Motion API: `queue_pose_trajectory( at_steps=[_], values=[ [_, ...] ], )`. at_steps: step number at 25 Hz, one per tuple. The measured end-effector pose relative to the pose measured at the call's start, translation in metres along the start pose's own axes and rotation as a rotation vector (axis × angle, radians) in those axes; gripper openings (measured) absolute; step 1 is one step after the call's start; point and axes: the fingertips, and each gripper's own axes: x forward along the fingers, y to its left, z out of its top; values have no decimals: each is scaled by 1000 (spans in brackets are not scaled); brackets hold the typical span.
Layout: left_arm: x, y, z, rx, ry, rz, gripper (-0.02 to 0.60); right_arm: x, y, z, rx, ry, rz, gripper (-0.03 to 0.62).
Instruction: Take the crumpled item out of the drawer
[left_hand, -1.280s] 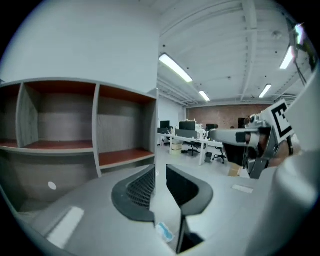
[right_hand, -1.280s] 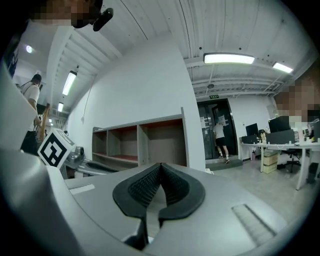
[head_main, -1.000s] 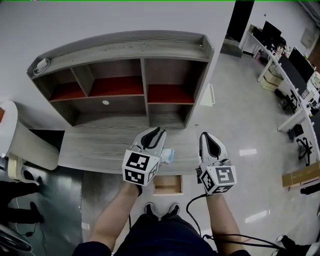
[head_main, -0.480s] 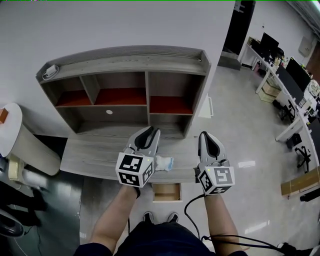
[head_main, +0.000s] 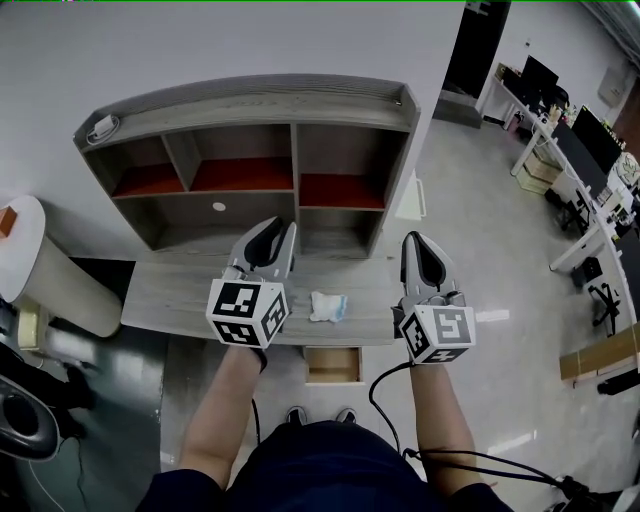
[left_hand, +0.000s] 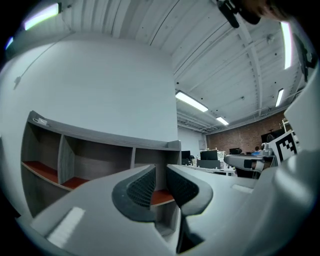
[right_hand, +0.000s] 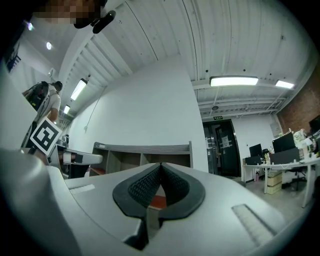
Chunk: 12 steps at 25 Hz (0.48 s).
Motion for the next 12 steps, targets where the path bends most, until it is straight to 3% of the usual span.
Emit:
queue_pose_trajectory(
  at_steps=[12],
  values=[
    [-1, 3, -5, -10, 8, 10, 66, -1, -3, -6, -10, 24, 0, 6]
  ],
)
